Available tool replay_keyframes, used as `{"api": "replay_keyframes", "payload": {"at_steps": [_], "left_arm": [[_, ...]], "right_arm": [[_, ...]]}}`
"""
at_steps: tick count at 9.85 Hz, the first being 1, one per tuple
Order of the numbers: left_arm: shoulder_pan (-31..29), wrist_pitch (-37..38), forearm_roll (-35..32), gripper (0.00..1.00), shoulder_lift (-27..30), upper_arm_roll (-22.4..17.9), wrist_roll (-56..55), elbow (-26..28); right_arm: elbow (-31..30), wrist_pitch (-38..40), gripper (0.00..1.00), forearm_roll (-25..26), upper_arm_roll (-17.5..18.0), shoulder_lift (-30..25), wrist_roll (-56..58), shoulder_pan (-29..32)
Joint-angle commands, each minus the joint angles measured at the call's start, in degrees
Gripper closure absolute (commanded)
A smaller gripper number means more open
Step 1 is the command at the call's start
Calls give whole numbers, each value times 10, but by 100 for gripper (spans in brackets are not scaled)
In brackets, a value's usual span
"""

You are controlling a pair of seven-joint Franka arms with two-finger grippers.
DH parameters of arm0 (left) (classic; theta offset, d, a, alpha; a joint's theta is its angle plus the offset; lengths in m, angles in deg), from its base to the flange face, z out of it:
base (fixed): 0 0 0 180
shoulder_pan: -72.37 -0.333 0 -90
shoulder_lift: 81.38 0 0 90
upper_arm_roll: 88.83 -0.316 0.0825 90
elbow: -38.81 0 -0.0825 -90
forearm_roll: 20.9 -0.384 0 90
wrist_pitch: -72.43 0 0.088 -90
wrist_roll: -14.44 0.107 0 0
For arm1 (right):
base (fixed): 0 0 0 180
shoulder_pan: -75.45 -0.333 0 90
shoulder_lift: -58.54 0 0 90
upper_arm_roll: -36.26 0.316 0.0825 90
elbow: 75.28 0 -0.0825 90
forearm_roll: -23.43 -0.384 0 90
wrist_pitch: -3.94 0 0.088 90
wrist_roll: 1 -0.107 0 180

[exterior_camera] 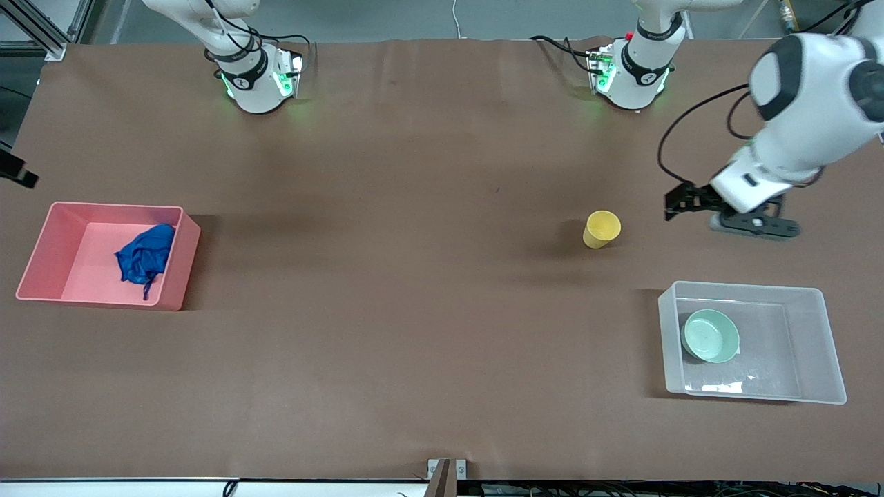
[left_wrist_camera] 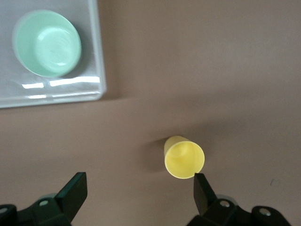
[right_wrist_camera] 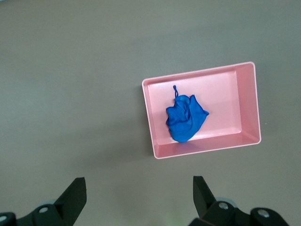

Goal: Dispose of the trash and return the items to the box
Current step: 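Reach the left gripper to the yellow cup and grasp its rim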

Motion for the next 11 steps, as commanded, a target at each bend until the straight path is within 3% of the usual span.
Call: {"api": "replay_keyframes", "payload": {"at_steps": [1,5,7,8,9,10,11], "left_arm": [[-4,-115,-10,0,-29,36,-15,99],[-2,-217,-11,5,-125,41,-13,129],[-1,-249,-11,9,-147,41,-12,153],[-1,-250,-13,21,-162,41,-12,154],[-1,-249,-13,64,-166,42,-11,155],[-1,-247,-13,95,-166,42,-8,154],[-1,-247,-13,100,-163,42,-5,153]], "right_arm": [[13,8,0,-8,14,1,-4,8],[15,16,0,-7,13,1,-3,-2],[16,17,0,6,14,1,-4,-4],[16,17,0,17,14,2,-4,-16],[17,17,0,17,13,2,-4,-16],[17,17,0,16,14,2,-4,-17],[16,16,0,16,14,2,-6,-17]]}}
